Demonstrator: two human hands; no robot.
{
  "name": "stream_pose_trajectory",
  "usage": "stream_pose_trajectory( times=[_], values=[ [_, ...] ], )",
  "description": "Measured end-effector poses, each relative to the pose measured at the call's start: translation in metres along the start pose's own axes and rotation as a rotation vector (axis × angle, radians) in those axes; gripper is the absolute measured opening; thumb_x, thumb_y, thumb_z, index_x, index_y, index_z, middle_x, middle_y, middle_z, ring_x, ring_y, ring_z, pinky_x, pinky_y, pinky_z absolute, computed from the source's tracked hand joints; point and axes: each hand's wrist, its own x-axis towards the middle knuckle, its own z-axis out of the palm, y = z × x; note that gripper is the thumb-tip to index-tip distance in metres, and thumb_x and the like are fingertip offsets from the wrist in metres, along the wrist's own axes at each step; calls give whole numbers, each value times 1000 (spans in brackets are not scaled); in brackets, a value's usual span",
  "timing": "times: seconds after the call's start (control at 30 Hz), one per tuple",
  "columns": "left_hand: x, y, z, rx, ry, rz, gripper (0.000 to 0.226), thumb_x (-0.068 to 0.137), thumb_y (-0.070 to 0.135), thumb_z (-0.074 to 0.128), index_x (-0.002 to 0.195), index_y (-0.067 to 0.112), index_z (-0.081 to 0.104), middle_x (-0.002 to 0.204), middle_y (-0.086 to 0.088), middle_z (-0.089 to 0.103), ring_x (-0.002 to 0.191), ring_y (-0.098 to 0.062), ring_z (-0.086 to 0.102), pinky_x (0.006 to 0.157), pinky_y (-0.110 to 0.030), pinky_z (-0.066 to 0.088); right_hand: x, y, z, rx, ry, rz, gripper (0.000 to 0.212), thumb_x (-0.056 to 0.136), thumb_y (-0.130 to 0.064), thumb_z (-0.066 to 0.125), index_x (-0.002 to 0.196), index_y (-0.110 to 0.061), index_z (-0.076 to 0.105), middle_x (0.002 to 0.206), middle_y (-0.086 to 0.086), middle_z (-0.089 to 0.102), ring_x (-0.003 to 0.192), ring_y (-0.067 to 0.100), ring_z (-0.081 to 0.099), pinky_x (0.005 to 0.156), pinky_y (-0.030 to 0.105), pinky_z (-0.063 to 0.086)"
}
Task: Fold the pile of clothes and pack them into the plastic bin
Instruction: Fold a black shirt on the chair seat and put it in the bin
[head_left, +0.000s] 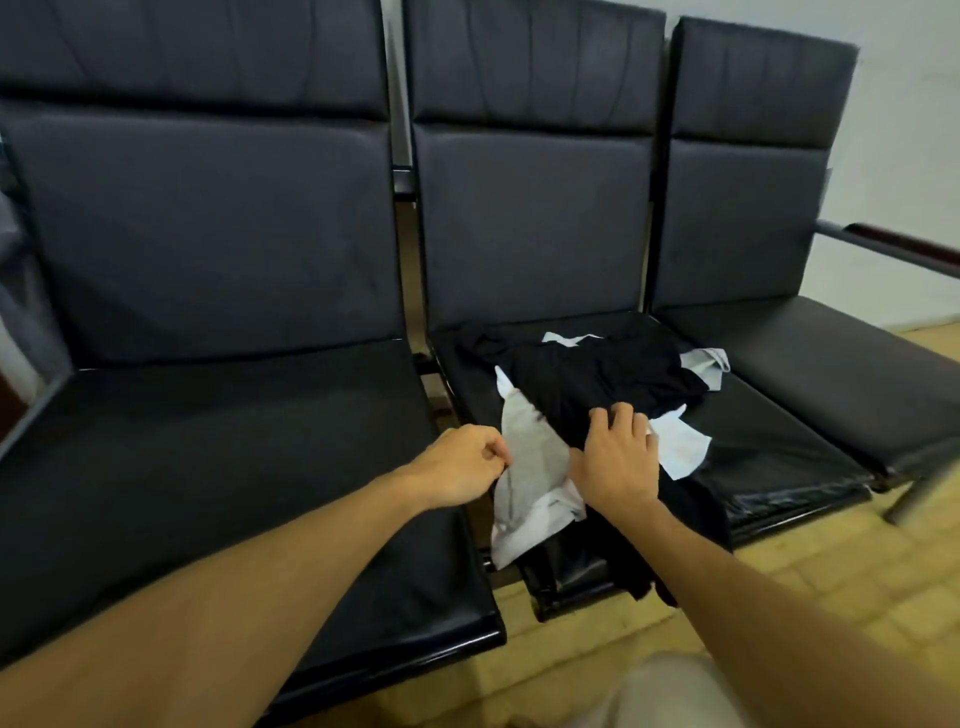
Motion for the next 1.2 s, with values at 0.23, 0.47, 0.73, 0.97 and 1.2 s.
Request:
stream_pose_trajectory(
  times=[0.23, 0.47, 0.73, 0.97, 1.2],
  values=[
    [32, -18, 14, -54, 14, 7, 25, 95, 10, 48, 98, 27, 66, 88, 10, 63, 88, -6, 61, 75, -19, 49, 35, 14, 14, -33, -2, -82, 28, 98, -36, 48, 113, -12, 53, 114, 7, 59, 109, 28, 55, 90, 37, 42],
    [17, -22, 0, -99, 46, -31, 28, 94, 8, 45, 98, 25, 66, 94, 4, 67, 92, -11, 62, 85, -27, 51, 32, 13, 4, -20, -118, -18, 37, 97, -39, 50, 119, -10, 50, 123, 7, 53, 119, 29, 50, 96, 41, 41],
    [-24, -17, -18, -101, 50, -26, 23, 95, 12, 48, 99, 26, 65, 95, 3, 66, 94, -10, 61, 84, -24, 49, 13, 0, -24, 118, -105, 95, 25, 94, -25, 47, 110, -9, 58, 117, 13, 56, 112, 34, 52, 93, 42, 39],
    [-54, -4, -39, -213, 146, 4, 24, 96, 10, 47, 102, 21, 66, 97, 2, 67, 93, -7, 63, 75, -16, 44, 5, -50, -108, 915, 102, 110, 20, 102, -23, 36, 89, -10, 45, 83, 1, 52, 80, 21, 48, 72, 33, 35],
    [-101, -24, -78, -664, 349, -43, 29, 102, 36, 39, 121, 23, 56, 119, 3, 63, 108, -12, 61, 101, -35, 46, -23, -149, -151, 1413, -2, -23, 29, 103, -34, 33, 81, -17, 42, 75, -6, 39, 66, 8, 36, 65, 26, 34]
  ],
)
